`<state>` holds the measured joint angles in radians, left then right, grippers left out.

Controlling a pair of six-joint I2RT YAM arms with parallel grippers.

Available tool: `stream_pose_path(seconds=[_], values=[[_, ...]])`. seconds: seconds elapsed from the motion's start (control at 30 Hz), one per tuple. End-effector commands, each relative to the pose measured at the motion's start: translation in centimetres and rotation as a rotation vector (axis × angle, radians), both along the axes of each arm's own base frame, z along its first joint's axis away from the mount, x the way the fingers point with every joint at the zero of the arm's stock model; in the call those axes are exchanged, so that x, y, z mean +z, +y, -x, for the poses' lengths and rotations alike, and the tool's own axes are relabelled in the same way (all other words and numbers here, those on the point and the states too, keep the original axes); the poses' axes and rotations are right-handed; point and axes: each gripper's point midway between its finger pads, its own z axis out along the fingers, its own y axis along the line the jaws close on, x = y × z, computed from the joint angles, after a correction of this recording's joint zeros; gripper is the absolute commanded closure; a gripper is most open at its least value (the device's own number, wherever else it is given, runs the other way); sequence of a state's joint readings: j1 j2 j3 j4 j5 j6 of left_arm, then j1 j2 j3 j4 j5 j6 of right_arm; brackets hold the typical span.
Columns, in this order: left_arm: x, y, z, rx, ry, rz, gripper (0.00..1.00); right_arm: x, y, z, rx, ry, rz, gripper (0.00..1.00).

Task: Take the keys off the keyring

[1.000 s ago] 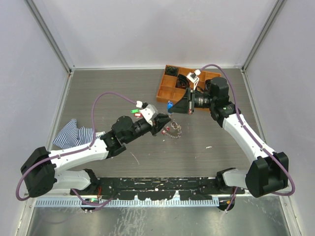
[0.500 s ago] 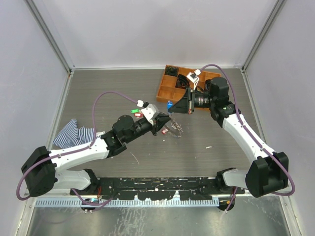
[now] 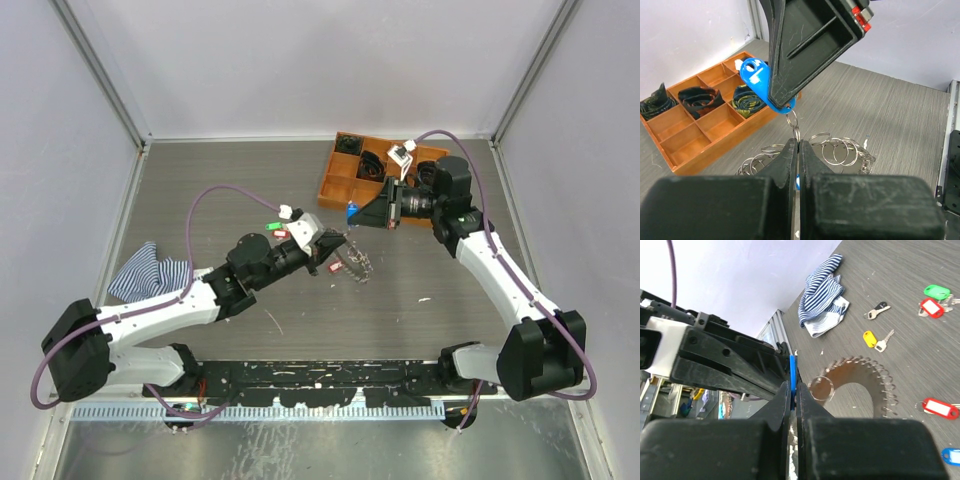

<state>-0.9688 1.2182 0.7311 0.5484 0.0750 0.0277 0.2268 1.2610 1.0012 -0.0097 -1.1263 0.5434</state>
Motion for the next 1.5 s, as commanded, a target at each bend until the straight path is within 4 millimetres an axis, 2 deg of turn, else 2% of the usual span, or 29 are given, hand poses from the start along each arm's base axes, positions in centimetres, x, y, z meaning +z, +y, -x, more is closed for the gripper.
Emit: stream_pose_path(seconds=[0.0, 0.17, 0.27, 0.43, 0.6, 0.83, 1.07, 1.47], values=[[3.1, 0.5, 1.1, -0.037, -0.094, 0.045, 1.00, 0.3, -1.1, -1.6, -0.074, -0.092, 0.012, 0.99], [3.3, 0.6, 1.3, -0.041, -0.105, 0.068, 1.00, -0.8, -1.0, -1.5, -0.068, -0.080, 0.006, 0.99], [2.9, 0.4, 1.3, -0.046, -0.097, 0.077, 1.00, 0.4, -0.8, -0.9, -0.039, -0.102, -0.024, 0.99], [1.2, 0.3, 0.8, -0.041, -0.063, 0.043, 0.98, 2.1, -0.7, 0.2, 0.006, -0.147, -0.052, 0.99], [-0.1, 0.9, 0.5, -0.026, -0.025, 0.035, 0.72, 2.0, -0.5, 0.7, 0.024, -0.194, -0.022, 0.99], [0.5, 1.7, 1.3, -0.043, -0.018, 0.003, 0.60, 1.8, -0.6, 0.9, 0.021, -0.221, 0.008, 0.99], [2.6, 1.0, 1.5, -0.058, 0.058, 0.061, 0.59, 1.8, -0.7, 0.8, 0.016, -0.225, 0.010, 0.99], [2.4, -0.5, -0.1, -0.007, 0.192, 0.079, 0.62, 1.5, -0.7, 0.6, 0.004, -0.214, 0.012, 0.99]])
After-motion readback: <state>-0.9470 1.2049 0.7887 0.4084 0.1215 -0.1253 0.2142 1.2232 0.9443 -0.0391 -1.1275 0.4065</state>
